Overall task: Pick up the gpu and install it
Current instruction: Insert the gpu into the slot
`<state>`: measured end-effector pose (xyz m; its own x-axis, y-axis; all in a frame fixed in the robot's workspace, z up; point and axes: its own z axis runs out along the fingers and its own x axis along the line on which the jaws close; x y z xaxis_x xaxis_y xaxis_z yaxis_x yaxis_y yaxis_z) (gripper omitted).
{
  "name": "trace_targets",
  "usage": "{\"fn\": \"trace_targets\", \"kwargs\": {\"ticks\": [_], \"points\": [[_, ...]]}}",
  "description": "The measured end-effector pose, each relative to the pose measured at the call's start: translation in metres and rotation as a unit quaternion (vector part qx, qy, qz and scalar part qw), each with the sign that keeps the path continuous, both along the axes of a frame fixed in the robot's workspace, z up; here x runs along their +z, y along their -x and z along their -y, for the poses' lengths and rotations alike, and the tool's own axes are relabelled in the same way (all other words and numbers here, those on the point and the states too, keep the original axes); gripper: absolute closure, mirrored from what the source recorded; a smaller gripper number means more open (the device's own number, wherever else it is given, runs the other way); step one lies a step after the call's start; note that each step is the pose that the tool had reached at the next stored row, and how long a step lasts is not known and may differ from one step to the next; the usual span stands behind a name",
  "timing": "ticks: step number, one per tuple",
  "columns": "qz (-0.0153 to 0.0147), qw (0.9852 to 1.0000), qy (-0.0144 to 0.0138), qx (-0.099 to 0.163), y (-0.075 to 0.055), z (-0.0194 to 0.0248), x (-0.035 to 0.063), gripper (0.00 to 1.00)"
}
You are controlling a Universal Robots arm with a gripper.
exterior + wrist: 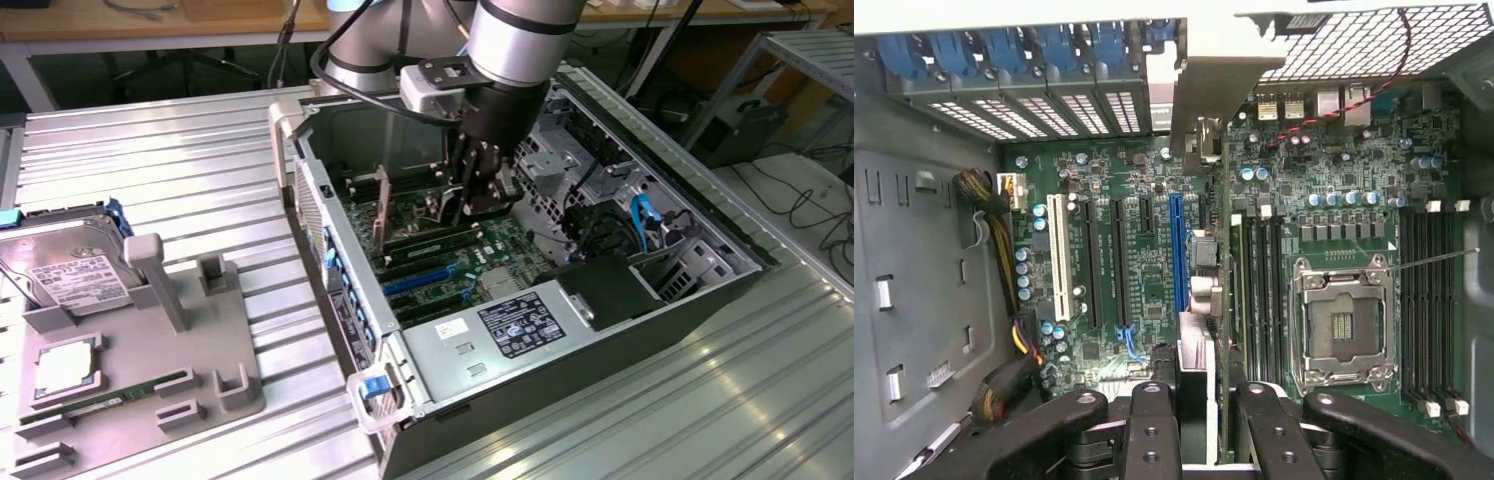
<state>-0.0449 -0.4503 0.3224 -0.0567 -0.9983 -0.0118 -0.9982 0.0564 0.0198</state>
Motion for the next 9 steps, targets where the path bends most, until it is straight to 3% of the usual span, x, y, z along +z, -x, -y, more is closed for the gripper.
{"fn": "trace_targets", "kwargs": {"ticks": [9], "points": [[0.0000,1.0000,0.0000,0.000,0.0000,0.0000,0.0000,0.72]]}}
